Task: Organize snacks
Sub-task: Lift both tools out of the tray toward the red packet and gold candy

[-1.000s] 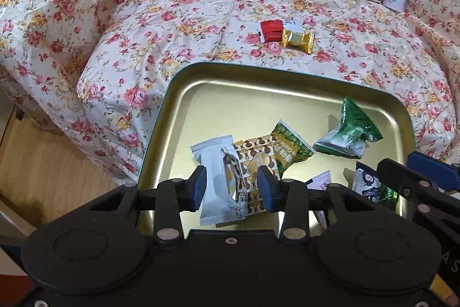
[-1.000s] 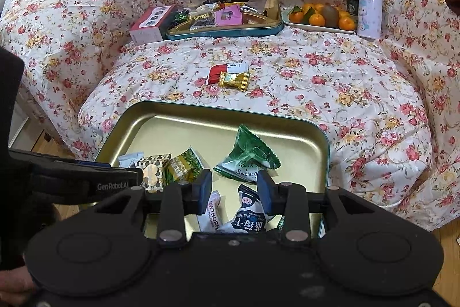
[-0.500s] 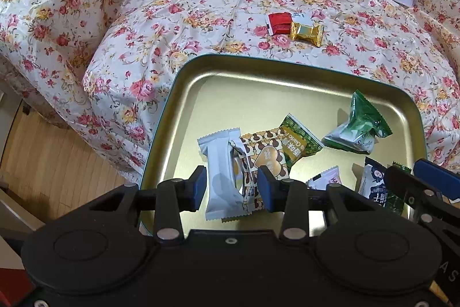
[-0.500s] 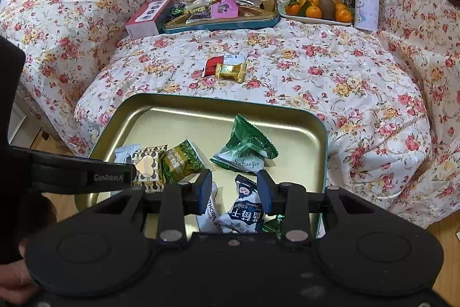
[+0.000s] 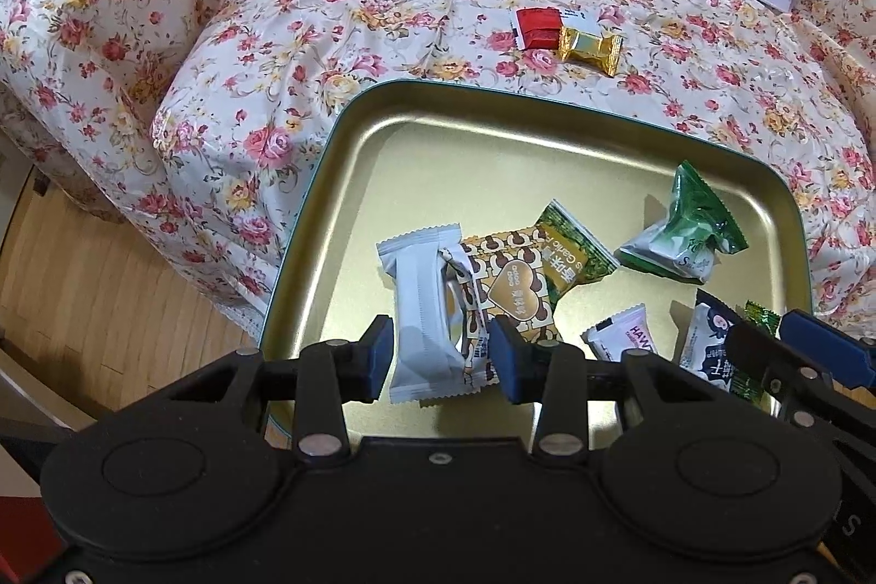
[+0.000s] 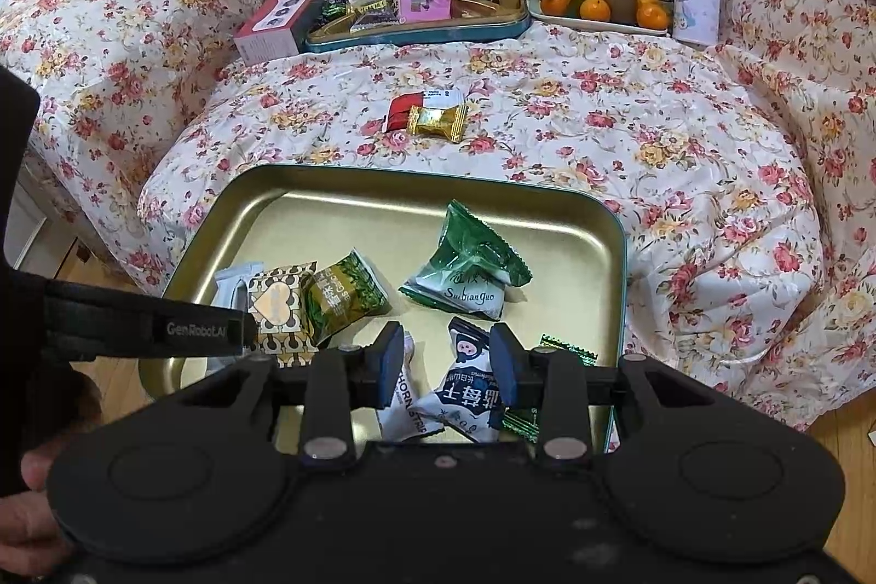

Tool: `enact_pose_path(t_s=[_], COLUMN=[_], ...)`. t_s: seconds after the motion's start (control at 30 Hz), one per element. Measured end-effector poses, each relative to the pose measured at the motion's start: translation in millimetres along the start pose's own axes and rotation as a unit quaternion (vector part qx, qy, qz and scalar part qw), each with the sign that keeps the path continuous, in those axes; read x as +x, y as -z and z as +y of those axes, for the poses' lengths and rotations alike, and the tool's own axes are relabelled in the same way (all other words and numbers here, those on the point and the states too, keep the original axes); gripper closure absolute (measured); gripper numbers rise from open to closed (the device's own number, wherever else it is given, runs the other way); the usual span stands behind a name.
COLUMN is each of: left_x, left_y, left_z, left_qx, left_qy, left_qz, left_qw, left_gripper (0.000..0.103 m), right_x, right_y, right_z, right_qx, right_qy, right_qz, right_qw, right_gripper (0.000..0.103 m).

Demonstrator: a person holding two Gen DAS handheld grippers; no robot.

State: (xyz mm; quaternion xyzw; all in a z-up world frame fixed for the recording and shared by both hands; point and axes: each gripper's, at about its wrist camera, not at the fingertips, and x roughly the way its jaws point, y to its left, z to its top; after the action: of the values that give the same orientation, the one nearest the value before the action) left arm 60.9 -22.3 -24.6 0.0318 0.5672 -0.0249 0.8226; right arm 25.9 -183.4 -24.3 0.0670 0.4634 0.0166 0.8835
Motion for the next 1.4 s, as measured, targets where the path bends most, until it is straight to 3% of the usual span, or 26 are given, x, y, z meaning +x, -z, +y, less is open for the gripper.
enact_pose_path(t_s=[0.37,0.73,1.4], left_x=[-12.2,-8.0,31.9], left_y=[-19.8,-50.1,-76.4], left_z=[9.7,10.1,22.2], left_qx=[-0.006,0.004,-0.007], left_qy=[0.013,0.002,0.003], left_qz=[-0.05,-0.083,-0.054], left_qw=[0.9987,0.9965,0.9985], left_gripper=[0.054,0.054,0.054], right_x=[2.5,20.9,113.2], right_y=[-20.2,-68.1,-136.4], right_z=[-8.7,-17.6,-8.3], right_qx=[0.008,0.013,0.04], right_qy=[0.0,-0.003,-0.063], right_qz=[-0.016,-0.041,0.029], right_qw=[1.0,0.999,0.997], right_gripper=[0.066,0.066,0.066])
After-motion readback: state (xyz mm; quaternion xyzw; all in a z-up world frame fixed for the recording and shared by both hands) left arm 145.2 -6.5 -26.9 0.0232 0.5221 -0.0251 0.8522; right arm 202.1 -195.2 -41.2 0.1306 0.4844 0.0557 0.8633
